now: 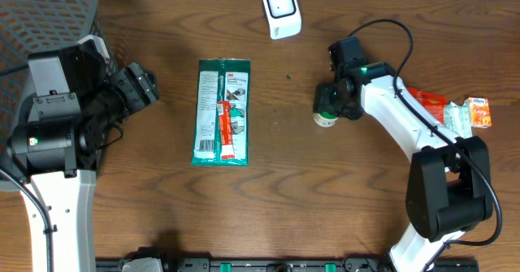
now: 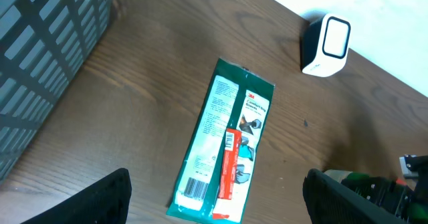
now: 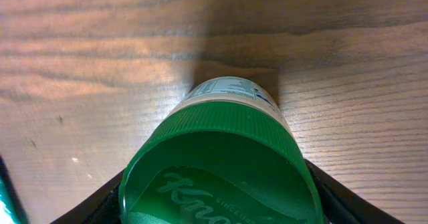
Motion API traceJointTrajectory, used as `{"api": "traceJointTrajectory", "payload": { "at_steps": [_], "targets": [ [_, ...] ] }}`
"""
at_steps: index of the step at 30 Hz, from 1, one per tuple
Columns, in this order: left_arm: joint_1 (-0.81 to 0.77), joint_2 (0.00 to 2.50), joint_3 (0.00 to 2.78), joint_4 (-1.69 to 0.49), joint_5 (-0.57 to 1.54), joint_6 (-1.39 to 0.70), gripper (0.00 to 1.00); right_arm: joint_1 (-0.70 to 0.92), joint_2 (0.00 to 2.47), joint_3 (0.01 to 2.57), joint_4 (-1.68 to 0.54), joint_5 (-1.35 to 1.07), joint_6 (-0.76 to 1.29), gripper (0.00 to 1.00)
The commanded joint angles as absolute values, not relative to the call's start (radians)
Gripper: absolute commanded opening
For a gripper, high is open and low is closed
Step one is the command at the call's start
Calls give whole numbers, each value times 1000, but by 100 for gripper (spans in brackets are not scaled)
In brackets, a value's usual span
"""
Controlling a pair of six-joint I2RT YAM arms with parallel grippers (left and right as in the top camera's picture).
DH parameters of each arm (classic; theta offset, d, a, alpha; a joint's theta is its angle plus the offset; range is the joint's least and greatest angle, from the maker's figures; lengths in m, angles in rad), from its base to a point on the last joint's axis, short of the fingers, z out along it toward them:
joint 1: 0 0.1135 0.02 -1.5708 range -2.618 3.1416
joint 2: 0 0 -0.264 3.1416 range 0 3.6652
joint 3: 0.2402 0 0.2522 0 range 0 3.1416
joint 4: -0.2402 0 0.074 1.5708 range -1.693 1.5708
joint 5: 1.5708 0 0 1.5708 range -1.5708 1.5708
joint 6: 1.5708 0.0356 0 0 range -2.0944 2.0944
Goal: Scan the item barcode
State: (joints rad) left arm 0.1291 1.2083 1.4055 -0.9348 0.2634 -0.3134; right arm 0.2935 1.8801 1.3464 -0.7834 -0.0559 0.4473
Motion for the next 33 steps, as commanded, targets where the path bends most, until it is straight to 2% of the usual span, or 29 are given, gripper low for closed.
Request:
{"api": "traceJointTrajectory", "payload": {
  "at_steps": [1, 6, 20, 21, 23, 27, 33],
  "targets": [
    [134, 1208, 1409, -935, 268, -307, 82, 305, 1881, 1353, -826, -58, 281, 63],
    [134, 1208, 1409, -935, 268, -307, 82, 310, 1881, 1353, -906, -58, 153, 65],
    [134, 1208, 1409, -935, 268, -307, 82, 322, 1865, 1357, -977, -118, 163, 72],
    [134, 1208, 1409, -935, 268, -307, 82, 321, 1863, 1361, -981, -118, 164, 73],
    [134, 1208, 1409, -935, 268, -307, 82, 321, 1858, 1377, -997, -118, 163, 84],
    [134, 1208, 1409, -935, 268, -307, 82, 322, 1856, 1456, -1084, -118, 177, 93],
    [134, 1208, 1409, -935, 268, -307, 82, 323, 1856, 1570, -1205, -118, 236, 95]
  ]
}}
